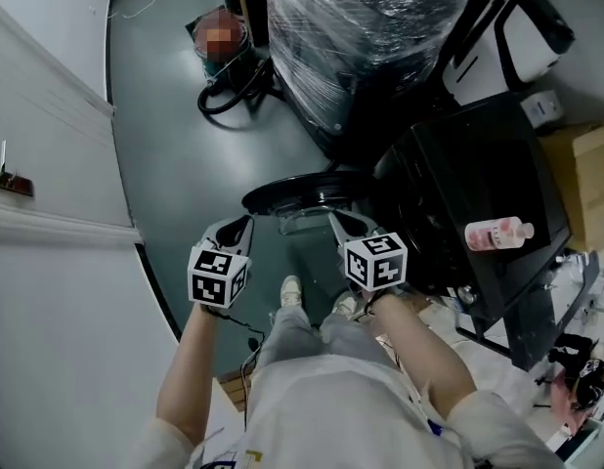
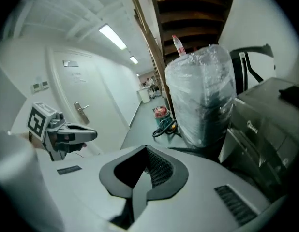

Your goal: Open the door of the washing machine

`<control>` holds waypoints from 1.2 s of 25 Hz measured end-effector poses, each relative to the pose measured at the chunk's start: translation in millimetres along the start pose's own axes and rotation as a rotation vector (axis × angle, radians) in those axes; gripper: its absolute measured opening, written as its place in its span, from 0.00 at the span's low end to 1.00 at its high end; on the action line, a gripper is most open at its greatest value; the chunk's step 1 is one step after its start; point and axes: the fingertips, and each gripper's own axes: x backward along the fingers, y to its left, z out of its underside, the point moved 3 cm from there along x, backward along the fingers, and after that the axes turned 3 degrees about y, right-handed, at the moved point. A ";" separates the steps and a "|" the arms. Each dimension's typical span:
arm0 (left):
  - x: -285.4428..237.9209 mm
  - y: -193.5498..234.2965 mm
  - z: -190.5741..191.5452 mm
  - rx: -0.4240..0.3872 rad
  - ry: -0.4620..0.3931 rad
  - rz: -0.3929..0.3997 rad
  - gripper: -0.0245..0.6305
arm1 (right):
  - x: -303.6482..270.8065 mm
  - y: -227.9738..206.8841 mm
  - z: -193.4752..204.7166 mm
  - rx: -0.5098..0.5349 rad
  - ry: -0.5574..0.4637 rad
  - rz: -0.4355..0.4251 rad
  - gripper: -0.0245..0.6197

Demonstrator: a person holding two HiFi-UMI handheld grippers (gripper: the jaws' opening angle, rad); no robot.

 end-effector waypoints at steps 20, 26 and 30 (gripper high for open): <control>75.9 -145.5 -236.6 -0.284 -0.475 0.126 0.07 | 268.6 -1.1 -133.3 0.392 -0.450 0.135 0.08; 99.4 -188.4 -270.5 -0.396 -0.569 0.170 0.07 | 328.5 13.9 -158.1 0.415 -0.565 0.173 0.08; 112.5 -221.5 -281.9 -0.461 -0.617 0.224 0.07 | 361.0 21.7 -167.2 0.459 -0.609 0.214 0.08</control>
